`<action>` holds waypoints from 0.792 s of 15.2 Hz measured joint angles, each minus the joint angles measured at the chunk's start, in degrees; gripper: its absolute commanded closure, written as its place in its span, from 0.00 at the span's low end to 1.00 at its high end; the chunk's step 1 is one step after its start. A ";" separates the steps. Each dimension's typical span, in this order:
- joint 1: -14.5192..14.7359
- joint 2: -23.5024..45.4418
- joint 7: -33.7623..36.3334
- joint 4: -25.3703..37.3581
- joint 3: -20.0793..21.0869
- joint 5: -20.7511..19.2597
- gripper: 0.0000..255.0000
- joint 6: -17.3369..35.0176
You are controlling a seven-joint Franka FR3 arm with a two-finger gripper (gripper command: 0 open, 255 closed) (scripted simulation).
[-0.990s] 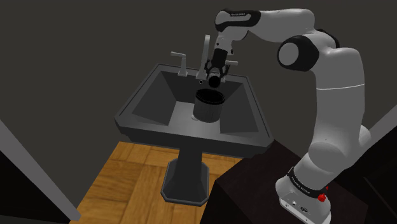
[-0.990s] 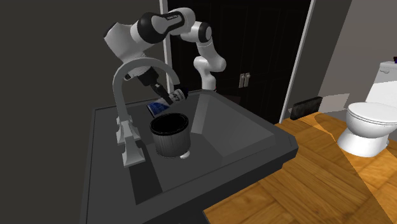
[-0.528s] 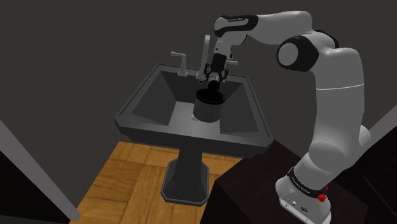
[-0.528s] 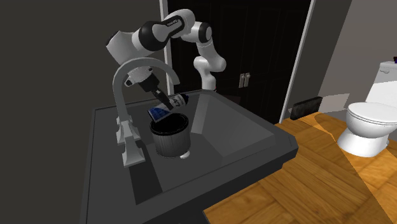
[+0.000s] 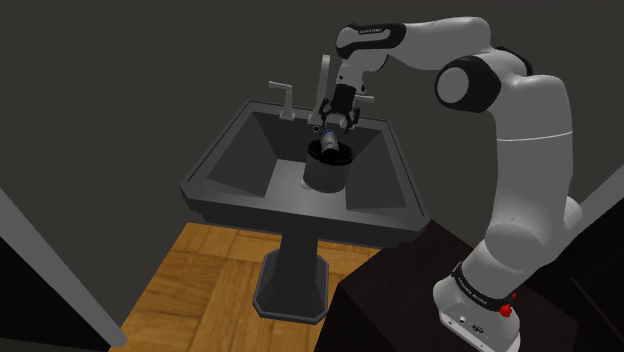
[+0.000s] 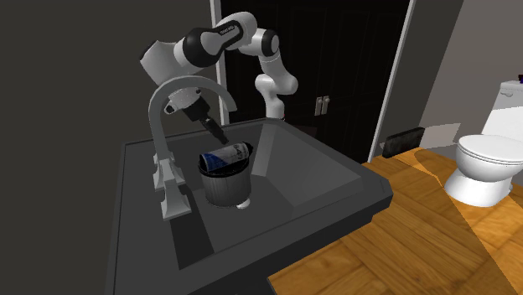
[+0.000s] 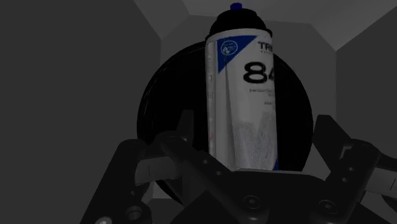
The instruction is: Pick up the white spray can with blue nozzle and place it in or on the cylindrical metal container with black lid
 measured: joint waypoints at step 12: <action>-2.55 4.51 1.73 13.48 0.05 0.20 0.00 -8.92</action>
